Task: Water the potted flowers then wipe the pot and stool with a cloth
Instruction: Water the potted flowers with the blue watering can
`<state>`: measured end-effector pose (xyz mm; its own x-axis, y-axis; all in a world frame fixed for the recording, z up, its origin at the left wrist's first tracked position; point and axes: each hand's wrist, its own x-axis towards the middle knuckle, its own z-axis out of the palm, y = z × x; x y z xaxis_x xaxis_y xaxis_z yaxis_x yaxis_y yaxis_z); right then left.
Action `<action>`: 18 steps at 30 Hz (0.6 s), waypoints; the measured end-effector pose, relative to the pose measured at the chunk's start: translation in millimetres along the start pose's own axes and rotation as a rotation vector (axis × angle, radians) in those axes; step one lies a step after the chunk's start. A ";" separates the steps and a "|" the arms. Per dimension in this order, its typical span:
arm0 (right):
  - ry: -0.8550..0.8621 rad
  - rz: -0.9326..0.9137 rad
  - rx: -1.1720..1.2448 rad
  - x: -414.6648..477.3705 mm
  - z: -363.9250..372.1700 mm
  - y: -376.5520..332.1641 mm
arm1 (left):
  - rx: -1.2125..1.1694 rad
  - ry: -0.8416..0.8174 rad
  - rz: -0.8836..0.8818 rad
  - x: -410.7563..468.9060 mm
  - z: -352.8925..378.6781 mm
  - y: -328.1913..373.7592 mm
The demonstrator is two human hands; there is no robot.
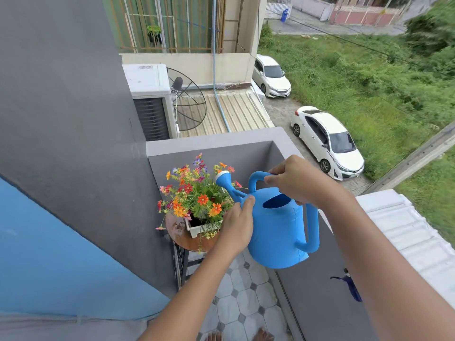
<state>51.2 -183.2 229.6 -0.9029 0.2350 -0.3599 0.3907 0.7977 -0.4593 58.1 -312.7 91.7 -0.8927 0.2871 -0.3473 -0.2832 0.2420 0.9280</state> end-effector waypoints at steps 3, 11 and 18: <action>-0.020 -0.037 -0.023 -2.9 3.7 -5.7 | -0.016 0.015 0.010 -7.1 -10.0 -4.9; -0.044 -0.161 -0.008 2.2 30.9 -37.2 | 0.000 0.210 -0.033 -20.3 -47.9 -16.8; -0.087 -0.215 -0.003 5.8 47.7 -64.3 | 0.189 0.287 -0.036 -25.5 -71.4 -21.0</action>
<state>29.4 -259.6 218.3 -0.9465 0.0113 -0.3225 0.1905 0.8262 -0.5302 61.8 -391.3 90.7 -0.9530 0.0096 -0.3027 -0.2706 0.4220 0.8653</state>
